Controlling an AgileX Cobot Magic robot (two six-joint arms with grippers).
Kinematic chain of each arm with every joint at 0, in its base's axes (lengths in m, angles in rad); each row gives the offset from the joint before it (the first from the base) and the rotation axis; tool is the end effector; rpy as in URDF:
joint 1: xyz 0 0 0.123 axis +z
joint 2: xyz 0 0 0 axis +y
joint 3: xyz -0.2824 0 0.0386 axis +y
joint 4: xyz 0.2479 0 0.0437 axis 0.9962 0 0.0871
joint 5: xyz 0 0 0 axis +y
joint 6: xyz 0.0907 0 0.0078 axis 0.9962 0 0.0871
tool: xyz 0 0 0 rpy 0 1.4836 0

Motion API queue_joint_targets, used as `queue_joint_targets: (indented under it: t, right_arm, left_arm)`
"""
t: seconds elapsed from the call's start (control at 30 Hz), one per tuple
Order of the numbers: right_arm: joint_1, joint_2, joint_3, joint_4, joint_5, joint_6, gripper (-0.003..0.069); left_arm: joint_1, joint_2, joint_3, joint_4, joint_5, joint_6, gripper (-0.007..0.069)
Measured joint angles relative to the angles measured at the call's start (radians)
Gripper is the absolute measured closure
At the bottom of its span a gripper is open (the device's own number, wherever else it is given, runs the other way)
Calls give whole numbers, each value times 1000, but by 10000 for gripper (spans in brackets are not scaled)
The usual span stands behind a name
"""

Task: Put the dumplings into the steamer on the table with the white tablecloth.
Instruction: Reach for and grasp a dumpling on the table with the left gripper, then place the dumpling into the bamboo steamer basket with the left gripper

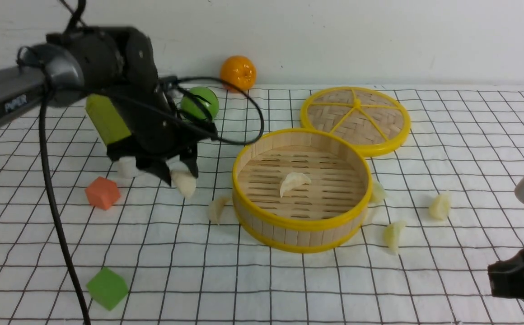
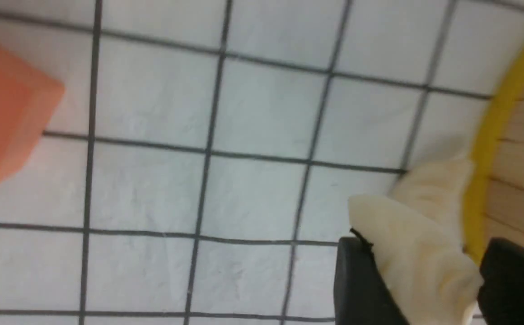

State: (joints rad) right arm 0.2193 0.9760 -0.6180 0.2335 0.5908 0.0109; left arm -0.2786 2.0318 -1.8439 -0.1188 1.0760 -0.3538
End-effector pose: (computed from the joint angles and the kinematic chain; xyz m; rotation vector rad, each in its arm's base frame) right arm 0.1739 0.0508 0.2648 -0.0759 2.4394 0.3487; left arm 0.4269 -0.1320 0.2718 -0.1542 2.7805 -0.3263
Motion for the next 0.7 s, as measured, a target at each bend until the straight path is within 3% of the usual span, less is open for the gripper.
queue_joint_targets:
  t: [0.13, 0.27, 0.47, 0.7]
  right_arm:
    - [0, 0, 0, 0, 0, 0, 596]
    - [0, 0, 0, 0, -2, 0, 594]
    - [0, 0, 0, 3, -2, 0, 589]
    - [0, 0, 0, -2, -2, 0, 582]
  left_arm:
    - [-37, -14, -116, -1, 53, 49, 293]
    - [-136, 12, -235, -1, 53, 93, 293]
    - [-279, 209, -415, 91, 41, 324, 295]
    - [-315, 374, -461, 250, 28, 542, 302]
